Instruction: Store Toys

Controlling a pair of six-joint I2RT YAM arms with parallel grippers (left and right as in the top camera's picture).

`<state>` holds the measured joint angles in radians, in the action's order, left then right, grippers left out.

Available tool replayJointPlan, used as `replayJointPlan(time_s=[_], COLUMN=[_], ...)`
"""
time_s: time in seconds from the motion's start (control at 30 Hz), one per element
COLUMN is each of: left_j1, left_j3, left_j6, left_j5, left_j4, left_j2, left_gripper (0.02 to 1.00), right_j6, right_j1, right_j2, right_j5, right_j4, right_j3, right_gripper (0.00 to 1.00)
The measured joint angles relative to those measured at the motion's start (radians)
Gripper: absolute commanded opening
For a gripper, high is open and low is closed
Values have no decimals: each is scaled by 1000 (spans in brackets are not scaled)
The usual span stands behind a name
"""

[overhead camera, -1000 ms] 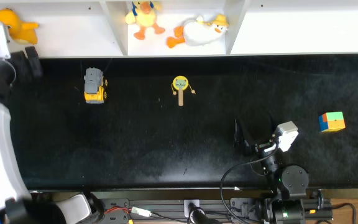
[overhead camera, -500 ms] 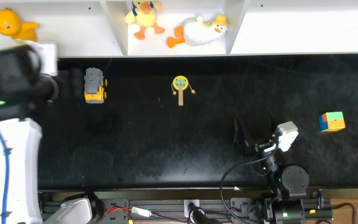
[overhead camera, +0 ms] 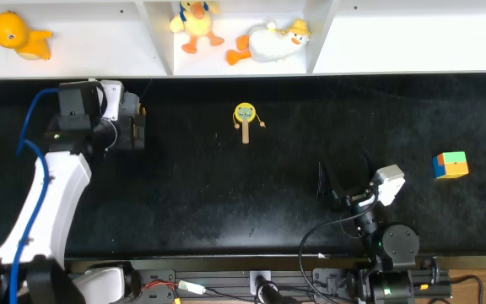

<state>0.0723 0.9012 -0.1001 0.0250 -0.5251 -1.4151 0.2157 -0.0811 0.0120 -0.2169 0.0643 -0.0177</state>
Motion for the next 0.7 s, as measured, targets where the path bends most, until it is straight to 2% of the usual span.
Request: replayJointPlan(time_s=[0.53, 0.6, 0.7], left_j1=[0, 0, 0], left_j3=[-2, -2, -3], left_j6=[20, 20, 20], left_j5=[8, 8, 8], left_j4=[158, 163, 171], left_j2=[-199, -218, -235], left_gripper=[998, 963, 860], right_j6=[0, -1, 0], right_j1=[0, 0, 0], right_j2=[0, 0, 0], right_j5=[0, 0, 0], right_j4=[0, 0, 0], right_j3=[0, 0, 0], right_gripper=[996, 996, 996])
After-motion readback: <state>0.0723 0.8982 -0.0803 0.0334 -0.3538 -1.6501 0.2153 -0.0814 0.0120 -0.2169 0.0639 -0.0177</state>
